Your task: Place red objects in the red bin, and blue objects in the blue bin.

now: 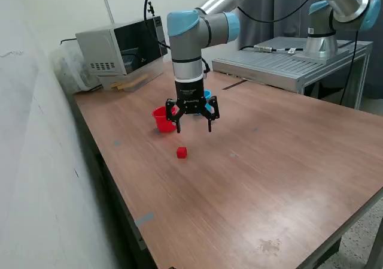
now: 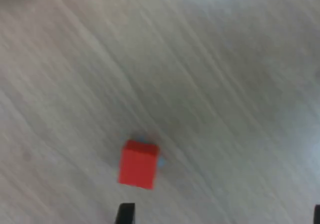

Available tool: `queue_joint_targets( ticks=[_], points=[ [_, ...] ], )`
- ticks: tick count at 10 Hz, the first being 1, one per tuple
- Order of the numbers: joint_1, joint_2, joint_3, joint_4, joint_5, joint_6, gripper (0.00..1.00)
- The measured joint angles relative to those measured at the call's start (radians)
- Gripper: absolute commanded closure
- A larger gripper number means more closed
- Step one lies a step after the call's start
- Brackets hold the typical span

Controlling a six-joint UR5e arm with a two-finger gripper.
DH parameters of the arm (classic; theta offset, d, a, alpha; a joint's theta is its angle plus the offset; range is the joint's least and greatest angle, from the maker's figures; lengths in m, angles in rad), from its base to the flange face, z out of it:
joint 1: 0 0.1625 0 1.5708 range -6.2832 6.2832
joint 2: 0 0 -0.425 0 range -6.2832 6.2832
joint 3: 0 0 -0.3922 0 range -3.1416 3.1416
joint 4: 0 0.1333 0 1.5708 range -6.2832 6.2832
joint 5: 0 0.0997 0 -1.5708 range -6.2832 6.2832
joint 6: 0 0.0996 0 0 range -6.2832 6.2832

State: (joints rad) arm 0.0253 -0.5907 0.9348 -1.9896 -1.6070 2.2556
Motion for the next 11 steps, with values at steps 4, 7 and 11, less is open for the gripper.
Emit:
queue_joint_targets(
  ticks=[4,7,11],
  points=[
    [-0.022,0.073,-0.072,0.002,-0.003,0.024,0.0],
    [-0.024,0.107,-0.099,0.002,-0.003,0.029,0.0],
    [-0.023,0.128,-0.113,0.002,-0.001,0.034,0.0]
  ],
)
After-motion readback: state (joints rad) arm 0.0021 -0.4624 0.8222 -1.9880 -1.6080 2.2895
